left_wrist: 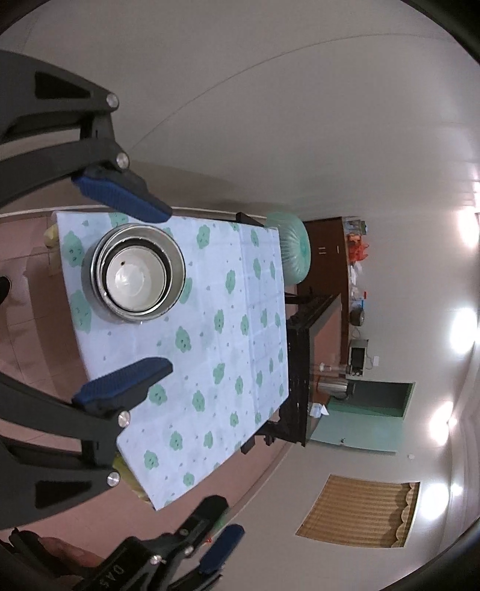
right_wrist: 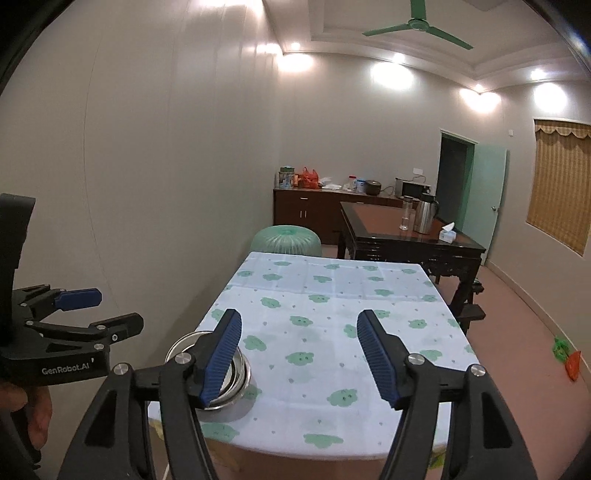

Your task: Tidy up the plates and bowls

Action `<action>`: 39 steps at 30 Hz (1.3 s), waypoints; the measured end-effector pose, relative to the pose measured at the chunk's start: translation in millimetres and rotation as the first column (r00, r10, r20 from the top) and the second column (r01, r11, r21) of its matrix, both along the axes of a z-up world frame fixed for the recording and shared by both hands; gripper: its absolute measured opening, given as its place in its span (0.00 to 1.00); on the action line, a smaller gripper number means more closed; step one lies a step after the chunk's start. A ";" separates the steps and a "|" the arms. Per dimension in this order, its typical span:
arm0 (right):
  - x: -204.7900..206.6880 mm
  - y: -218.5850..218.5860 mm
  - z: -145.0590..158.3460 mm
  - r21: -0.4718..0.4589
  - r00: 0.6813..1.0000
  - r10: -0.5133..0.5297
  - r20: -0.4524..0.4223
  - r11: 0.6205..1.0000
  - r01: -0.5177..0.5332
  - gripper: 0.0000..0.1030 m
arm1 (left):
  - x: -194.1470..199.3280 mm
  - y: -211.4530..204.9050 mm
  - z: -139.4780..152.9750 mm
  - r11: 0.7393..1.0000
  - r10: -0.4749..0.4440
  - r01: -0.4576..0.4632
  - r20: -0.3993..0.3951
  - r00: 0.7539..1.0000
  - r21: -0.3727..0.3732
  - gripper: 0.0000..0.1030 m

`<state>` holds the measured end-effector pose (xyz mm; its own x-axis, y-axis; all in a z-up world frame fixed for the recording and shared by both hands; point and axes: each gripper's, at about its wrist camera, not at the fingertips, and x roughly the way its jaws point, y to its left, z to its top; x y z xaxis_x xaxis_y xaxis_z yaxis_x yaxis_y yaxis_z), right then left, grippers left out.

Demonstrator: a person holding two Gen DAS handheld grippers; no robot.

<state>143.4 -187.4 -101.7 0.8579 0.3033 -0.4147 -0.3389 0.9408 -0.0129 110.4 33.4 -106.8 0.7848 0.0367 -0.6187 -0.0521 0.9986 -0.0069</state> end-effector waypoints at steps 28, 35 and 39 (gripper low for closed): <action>-70.0 -2.4 16.3 -0.008 0.999 0.018 0.048 1.000 -0.018 0.66 | -53.0 -9.1 21.5 1.000 -0.019 0.020 0.078 0.997 -0.013 0.74; -78.9 -11.0 29.5 -0.007 0.995 -0.007 0.097 1.000 0.007 0.66 | -56.6 -17.3 31.6 0.999 -0.045 0.045 0.098 0.994 0.003 0.75; -80.9 -17.3 38.9 0.004 0.991 -0.029 0.127 1.000 0.028 0.66 | -55.4 -20.9 40.3 0.999 -0.051 0.052 0.118 0.992 0.002 0.75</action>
<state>62.5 -204.7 -62.8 0.9119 0.2788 -0.3011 -0.3076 0.9501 -0.0516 55.0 12.5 -66.5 0.8531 -0.0063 -0.5217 0.0006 0.9999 -0.0112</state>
